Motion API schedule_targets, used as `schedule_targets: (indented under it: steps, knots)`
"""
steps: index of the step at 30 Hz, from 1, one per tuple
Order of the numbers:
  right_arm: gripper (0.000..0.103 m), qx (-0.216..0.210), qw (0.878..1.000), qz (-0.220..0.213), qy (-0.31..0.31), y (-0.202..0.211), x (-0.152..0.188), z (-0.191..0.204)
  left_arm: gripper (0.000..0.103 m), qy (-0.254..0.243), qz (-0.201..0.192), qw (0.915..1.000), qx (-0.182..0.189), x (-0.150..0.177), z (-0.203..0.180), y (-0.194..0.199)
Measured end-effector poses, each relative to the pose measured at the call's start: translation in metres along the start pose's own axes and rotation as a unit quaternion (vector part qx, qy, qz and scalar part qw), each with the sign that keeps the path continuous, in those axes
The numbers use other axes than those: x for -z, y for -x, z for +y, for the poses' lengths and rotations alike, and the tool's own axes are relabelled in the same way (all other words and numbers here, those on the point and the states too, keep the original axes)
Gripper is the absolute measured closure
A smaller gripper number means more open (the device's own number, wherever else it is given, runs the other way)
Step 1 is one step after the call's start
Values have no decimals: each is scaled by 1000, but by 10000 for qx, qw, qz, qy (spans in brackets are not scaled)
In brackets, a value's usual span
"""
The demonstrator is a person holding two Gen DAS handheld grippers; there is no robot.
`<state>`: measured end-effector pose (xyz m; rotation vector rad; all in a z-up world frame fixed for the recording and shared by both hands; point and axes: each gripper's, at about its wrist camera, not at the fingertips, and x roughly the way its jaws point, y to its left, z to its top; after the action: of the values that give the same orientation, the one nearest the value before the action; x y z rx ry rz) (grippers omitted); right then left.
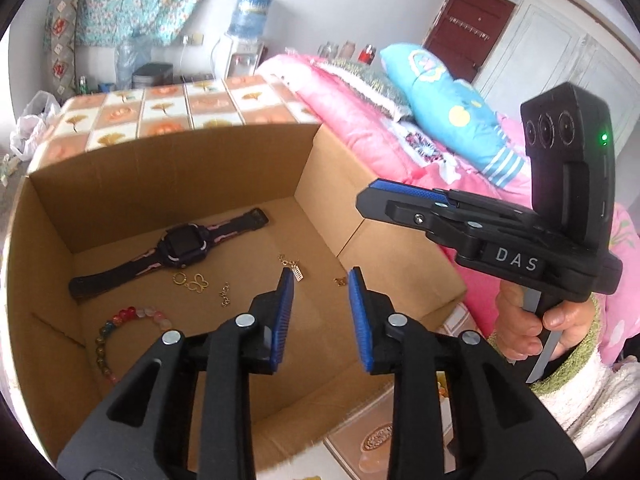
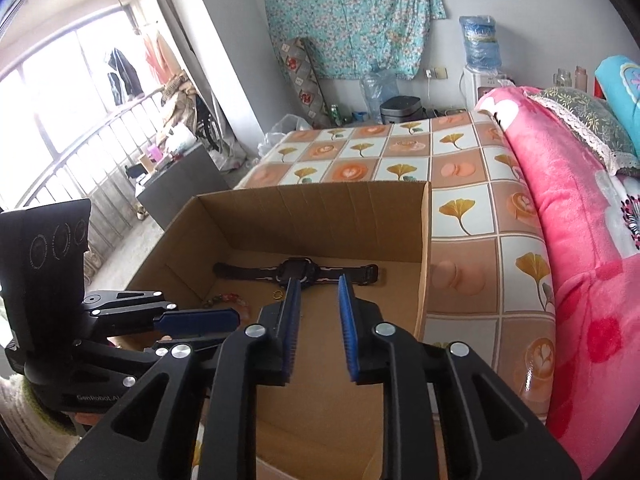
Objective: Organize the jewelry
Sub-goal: 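Move the right tool back to the pink-orange bead bracelet on the table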
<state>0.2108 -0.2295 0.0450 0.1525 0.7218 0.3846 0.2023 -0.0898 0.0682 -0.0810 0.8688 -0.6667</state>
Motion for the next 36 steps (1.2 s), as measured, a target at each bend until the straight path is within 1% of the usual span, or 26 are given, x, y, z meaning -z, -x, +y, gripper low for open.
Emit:
schedule_targets:
  steps: [2, 3, 4, 6, 7, 10, 13, 14, 17, 20, 21, 22, 24, 26, 28, 30, 33, 35, 36]
  knots:
    - [72, -94, 9999, -125, 17, 13, 5, 6, 74, -104, -199, 9997, -11, 7, -7, 17]
    - [69, -134, 9997, -185, 24, 20, 8, 9, 72, -165, -275, 9995, -17, 11, -9, 24]
    - [67, -191, 9995, -245, 44, 27, 12, 13, 69, -253, -368, 9990, -38, 16, -13, 32]
    - [65, -270, 9990, -351, 91, 40, 19, 20, 67, -448, -589, 9972, -124, 31, -20, 54]
    - [63, -311, 9986, -412, 128, 48, 23, 24, 66, -487, -656, 9966, -110, 37, -21, 63]
    - [58, -421, 9974, -540, 205, 65, 38, 36, 59, -474, -863, 9951, -49, 57, -22, 90]
    - [55, -374, 9968, -599, 369, 77, 59, 52, 53, -447, -996, 9940, -24, 81, -20, 111]
    - [53, -352, 9969, -587, 396, 78, 65, 56, 51, -437, -988, 9942, -9, 90, -19, 115]
    - [51, -204, 9980, -439, 396, 76, 86, 63, 49, -342, -870, 9956, -61, 112, -14, 118]
    - [51, -264, 9996, -93, 75, 61, 108, 59, 49, -206, -641, 9976, -187, 135, -10, 111]
    - [51, -207, 9998, 68, -34, 54, 116, 58, 49, -163, -557, 9980, -234, 142, -9, 106]
    - [51, -55, 9995, 269, -165, 44, 125, 55, 49, -117, -479, 9983, -297, 148, -7, 101]
    - [51, 164, 9980, 534, -302, 31, 136, 53, 49, -78, -363, 9983, -450, 159, -5, 92]
    - [51, 482, 9943, 852, -427, 16, 146, 50, 49, -73, -201, 9975, -680, 168, -3, 79]
    - [51, 589, 9917, 1030, -491, 7, 152, 49, 49, -66, -92, 9969, -778, 172, -2, 72]
    - [51, 580, 9908, 1094, -553, 4, 154, 48, 49, -71, 8, 9965, -838, 174, -2, 65]
    - [51, 729, 9898, 1099, -537, 1, 152, 48, 49, -79, 69, 9956, -929, 175, -3, 59]
    - [42, 755, 9896, 1071, -593, 1, 151, 46, 49, -40, 68, 9957, -926, 175, -2, 58]
    - [41, 755, 9898, 1044, -613, 1, 149, 45, 49, -27, 65, 9957, -929, 175, -3, 57]
